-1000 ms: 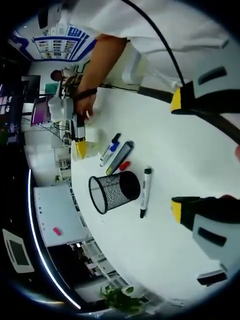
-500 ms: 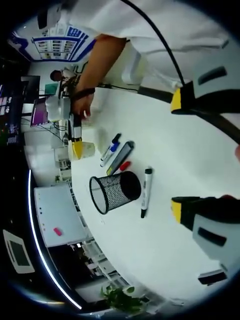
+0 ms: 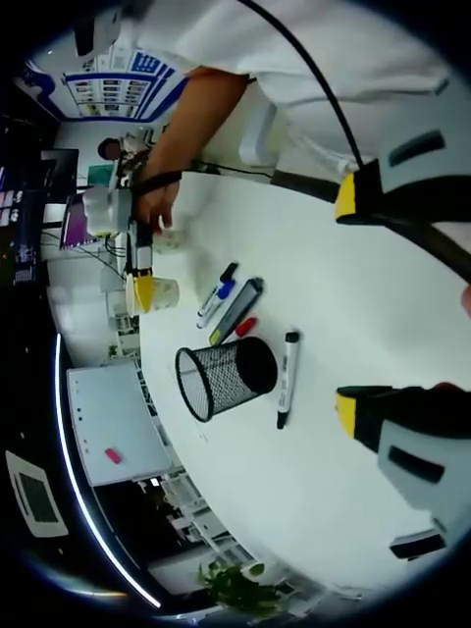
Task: Place the scattered laser pointers and whiteboard markers into the pen holder and stack the scattered paper cups together
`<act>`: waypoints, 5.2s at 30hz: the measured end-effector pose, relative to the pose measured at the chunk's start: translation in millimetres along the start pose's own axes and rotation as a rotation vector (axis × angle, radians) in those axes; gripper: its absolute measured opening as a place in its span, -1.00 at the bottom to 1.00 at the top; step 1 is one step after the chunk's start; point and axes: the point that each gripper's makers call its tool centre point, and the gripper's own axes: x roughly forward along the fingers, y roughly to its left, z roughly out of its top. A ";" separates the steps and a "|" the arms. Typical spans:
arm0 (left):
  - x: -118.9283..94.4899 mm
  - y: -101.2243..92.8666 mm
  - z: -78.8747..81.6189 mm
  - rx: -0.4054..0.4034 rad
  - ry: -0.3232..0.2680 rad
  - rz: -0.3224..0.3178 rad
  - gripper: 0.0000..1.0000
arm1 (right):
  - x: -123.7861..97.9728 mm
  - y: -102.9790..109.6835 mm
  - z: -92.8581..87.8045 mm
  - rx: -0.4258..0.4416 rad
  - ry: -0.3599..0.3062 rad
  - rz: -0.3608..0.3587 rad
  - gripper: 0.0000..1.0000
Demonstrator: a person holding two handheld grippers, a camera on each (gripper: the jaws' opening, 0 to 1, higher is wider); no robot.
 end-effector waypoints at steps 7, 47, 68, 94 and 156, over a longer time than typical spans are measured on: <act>2.1 -1.6 -0.1 0.005 -0.002 -0.007 0.35 | -4.1 1.0 11.4 -0.018 -0.019 0.001 -0.06; 2.4 -2.3 2.1 0.005 -0.009 -0.005 0.35 | -22.9 -14.5 50.2 -0.052 -0.075 -0.036 -0.06; 2.4 -2.2 1.5 0.008 -0.005 -0.005 0.35 | -24.5 -26.9 49.7 -0.063 -0.072 -0.062 -0.06; 3.4 -4.1 2.6 0.016 -0.003 -0.013 0.35 | -33.2 -44.0 47.8 -0.064 -0.063 -0.089 -0.06; 6.7 -8.7 2.3 0.022 0.006 -0.019 0.35 | -58.7 -89.3 31.5 -0.029 -0.020 -0.181 -0.05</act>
